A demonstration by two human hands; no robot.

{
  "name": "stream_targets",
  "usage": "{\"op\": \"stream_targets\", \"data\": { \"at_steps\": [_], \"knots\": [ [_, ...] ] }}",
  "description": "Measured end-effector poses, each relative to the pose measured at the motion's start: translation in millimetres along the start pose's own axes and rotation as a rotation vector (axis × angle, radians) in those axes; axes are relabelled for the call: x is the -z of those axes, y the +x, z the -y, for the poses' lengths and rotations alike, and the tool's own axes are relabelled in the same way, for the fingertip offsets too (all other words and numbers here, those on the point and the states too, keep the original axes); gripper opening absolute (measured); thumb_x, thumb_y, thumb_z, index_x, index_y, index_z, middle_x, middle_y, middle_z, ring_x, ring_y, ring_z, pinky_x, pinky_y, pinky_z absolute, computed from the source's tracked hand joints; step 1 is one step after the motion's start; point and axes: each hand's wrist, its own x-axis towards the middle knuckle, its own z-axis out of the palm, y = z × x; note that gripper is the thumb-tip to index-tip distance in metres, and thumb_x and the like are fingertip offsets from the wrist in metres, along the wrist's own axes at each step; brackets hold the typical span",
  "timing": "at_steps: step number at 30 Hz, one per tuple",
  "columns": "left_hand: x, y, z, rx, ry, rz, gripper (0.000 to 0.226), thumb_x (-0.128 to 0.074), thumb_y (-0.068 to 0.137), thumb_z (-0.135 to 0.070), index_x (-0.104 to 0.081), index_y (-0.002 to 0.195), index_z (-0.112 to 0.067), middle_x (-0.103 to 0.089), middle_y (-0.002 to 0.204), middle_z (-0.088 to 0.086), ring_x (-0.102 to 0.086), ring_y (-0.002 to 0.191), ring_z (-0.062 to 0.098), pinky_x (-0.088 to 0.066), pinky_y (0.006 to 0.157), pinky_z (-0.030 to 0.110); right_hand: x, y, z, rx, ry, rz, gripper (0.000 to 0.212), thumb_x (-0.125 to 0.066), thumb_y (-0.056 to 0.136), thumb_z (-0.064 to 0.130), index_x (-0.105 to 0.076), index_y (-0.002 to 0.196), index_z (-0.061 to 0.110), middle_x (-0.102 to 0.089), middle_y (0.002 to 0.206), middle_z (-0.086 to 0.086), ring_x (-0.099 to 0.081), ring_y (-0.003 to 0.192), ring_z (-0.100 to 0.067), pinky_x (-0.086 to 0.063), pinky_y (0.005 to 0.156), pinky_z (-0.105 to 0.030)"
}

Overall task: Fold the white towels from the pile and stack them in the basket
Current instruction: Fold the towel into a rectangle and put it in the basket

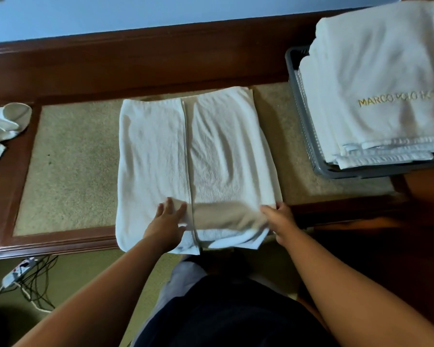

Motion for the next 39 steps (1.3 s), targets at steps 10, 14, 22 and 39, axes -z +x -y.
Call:
{"op": "stream_targets", "data": {
  "at_steps": [10,14,22,39],
  "knots": [
    [14,11,-46,-0.071,0.099,0.089,0.066,-0.051,0.101,-0.037,-0.018,0.158,-0.032,0.004,0.167,0.015,-0.016,0.151,0.040,-0.032,0.118,0.051,30,9,7,0.026,0.095,0.015,0.035,-0.078,0.086,0.022,-0.067,0.112,0.002,-0.071,0.100,-0.012,-0.068,0.087,-0.029,-0.054,0.067,-0.033],
    [5,19,-102,-0.289,0.096,0.195,0.064,-0.051,0.102,-0.035,-0.019,0.157,-0.043,0.011,0.168,-0.002,0.001,0.155,0.030,-0.021,0.122,0.052,29,1,-1,0.095,0.096,-0.051,0.028,-0.072,0.091,0.021,-0.065,0.113,0.005,-0.070,0.104,-0.013,-0.067,0.089,-0.027,-0.056,0.072,-0.035],
    [-1,25,-149,-0.357,0.278,0.197,0.063,-0.047,0.104,-0.028,-0.018,0.157,-0.046,0.013,0.168,0.002,0.007,0.155,0.033,-0.023,0.121,0.054,36,-15,-29,0.106,-0.262,0.121,0.038,-0.078,0.086,0.023,-0.063,0.120,0.018,-0.067,0.105,0.000,-0.064,0.098,-0.019,-0.052,0.083,-0.034],
    [12,56,-239,-0.828,0.770,-0.074,0.060,-0.049,0.092,-0.005,-0.039,0.149,-0.022,-0.042,0.143,0.014,-0.049,0.120,0.036,-0.050,0.089,0.044,70,-20,-84,0.181,-0.767,0.209,0.017,-0.050,0.084,0.032,-0.058,0.070,0.029,-0.053,0.080,-0.004,-0.057,0.088,-0.030,-0.040,0.073,-0.035]
  ]
}}
